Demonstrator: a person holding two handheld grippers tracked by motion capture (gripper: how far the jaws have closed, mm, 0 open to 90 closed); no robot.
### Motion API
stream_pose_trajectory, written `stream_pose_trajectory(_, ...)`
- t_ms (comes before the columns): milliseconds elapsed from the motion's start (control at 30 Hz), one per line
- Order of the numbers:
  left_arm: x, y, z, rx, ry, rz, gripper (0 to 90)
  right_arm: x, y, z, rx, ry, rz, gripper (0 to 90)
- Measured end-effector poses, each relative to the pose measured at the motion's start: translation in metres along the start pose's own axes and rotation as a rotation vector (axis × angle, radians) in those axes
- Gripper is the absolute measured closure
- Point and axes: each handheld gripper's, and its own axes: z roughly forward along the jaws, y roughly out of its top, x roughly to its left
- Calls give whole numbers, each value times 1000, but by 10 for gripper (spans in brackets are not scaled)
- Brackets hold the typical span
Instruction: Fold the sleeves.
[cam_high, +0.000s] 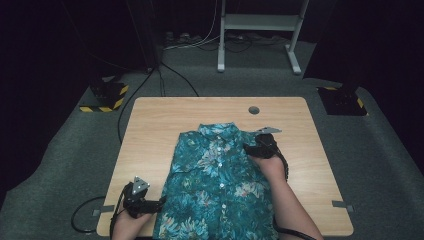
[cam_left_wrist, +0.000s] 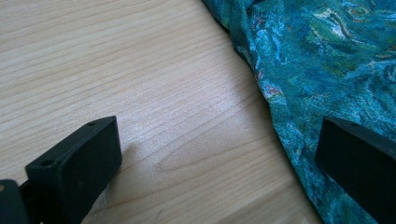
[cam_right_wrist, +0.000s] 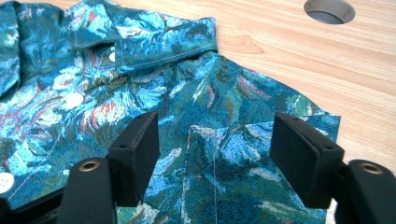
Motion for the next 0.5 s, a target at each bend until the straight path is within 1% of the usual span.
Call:
stream_pose_trajectory(433,-1,0,0,4,4,8,9,-1,4,-8,-27,3,11,269)
stream_pose_trajectory(500,-1,0,0,5,4,9,9,-1,5,-10,-32,4,16,251)
